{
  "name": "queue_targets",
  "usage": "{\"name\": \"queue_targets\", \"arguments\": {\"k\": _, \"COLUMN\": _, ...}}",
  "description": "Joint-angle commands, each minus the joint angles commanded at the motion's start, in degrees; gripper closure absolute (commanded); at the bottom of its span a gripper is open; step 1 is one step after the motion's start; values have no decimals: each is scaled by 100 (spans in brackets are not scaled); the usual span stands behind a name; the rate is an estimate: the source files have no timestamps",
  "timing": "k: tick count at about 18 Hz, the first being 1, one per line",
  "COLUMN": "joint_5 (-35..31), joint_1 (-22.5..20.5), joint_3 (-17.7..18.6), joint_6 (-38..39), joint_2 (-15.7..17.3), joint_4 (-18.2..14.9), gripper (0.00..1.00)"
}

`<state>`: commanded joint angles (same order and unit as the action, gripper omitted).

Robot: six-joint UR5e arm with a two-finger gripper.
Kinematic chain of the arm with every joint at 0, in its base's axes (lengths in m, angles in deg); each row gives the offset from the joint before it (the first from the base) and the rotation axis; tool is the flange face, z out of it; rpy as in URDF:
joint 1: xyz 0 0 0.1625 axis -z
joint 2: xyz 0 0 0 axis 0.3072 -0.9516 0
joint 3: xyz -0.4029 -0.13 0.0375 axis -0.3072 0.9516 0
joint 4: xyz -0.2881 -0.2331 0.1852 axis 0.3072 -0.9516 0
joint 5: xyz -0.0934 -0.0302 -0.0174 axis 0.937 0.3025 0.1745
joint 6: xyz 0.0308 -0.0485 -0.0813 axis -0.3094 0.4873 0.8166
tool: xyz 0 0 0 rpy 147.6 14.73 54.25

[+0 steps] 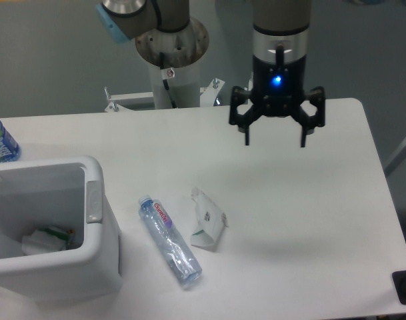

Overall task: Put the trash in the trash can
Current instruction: 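Lower the open gripper onto the crumpled white paper wrapper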

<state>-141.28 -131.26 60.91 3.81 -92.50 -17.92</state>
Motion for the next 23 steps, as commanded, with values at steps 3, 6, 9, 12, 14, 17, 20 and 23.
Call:
{"name": "queue_targets", "arguments": {"k": 3, "joint_5": -70, "joint_1": 17, "joint_3": 140, "joint_6": 9, "joint_2": -18, "joint_4": 35, "gripper": 0}}
{"name": "queue_targets", "arguments": {"k": 6, "joint_5": -44, "joint_1": 35, "joint_3": 386, "joint_6": 44, "joint_2": -18, "joint_4": 192, "gripper": 0}}
{"name": "queue_targets", "arguments": {"k": 9, "joint_5": -35, "joint_1": 184, "joint_3": 658, "joint_6": 62, "joint_2": -79, "joint_4": 465, "gripper": 0}}
{"name": "queue_targets", "arguments": {"k": 12, "joint_5": -44, "joint_1": 299, "joint_3": 913, "joint_6": 114, "joint_2": -228, "joint_4": 658, "gripper": 0}}
{"name": "queue_targets", "arguments": {"k": 14, "joint_5": -53, "joint_1": 526, "joint_3": 1019, "joint_6": 490, "joint_2": -386, "joint_4": 799, "gripper": 0}}
{"name": "queue_targets", "arguments": {"k": 17, "joint_5": -26, "joint_1": 843, "joint_3": 1055, "joint_6": 747, "joint_2": -685, "joint_4": 870, "gripper": 0}}
{"name": "queue_targets", "arguments": {"k": 20, "joint_5": -26, "joint_1": 984, "joint_3": 1230, "joint_6": 747, "joint_2": -896, "joint_4": 888, "gripper": 0}}
{"name": "queue_targets", "arguments": {"k": 23, "joint_5": 35, "joint_1": 1107, "joint_3": 1283, "joint_6": 817, "joint_2": -1089, "joint_4": 888, "gripper": 0}}
